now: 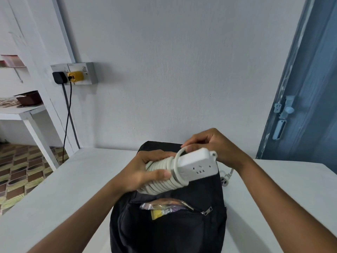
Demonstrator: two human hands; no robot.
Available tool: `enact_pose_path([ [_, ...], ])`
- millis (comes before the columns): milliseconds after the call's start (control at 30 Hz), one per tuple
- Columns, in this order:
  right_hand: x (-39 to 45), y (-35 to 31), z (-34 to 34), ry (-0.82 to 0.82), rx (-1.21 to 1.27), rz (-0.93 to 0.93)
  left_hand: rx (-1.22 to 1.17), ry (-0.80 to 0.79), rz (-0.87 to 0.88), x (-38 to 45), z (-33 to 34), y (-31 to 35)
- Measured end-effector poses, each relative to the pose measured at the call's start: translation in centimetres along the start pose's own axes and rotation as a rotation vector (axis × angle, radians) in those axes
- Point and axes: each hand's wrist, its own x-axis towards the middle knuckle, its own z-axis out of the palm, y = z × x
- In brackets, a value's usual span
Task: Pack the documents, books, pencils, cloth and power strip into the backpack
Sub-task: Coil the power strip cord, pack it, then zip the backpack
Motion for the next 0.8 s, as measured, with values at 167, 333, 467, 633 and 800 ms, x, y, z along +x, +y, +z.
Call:
enact_pose_path([
  [167, 0.0, 1.2, 2.4, 0.146, 0.012, 0.085, -0.384, 0.167, -0.02, 0.4, 0.9, 0.4],
  [333, -0.3, 2.4, 4.3, 0.171, 0.023, 0.065, -0.497, 0.386, -0.055, 0.5, 1.1, 0.9],
  [467, -0.9, 3.5, 5.3, 0.099, -0.183, 0.228, -0.453, 0.614, -0.155, 0.9, 0.4, 0.2],
  [633, -1.4, 3.5, 5.9, 0.127, -0.495, 0.162, 0.489, 0.68, -0.155, 0.8, -0.8, -2.7],
  [800, -1.7, 2.4, 5.1, 0.157, -0.808, 0.055, 0.935, 0.392, -0.106, 0.7, -0.2, -2.0],
])
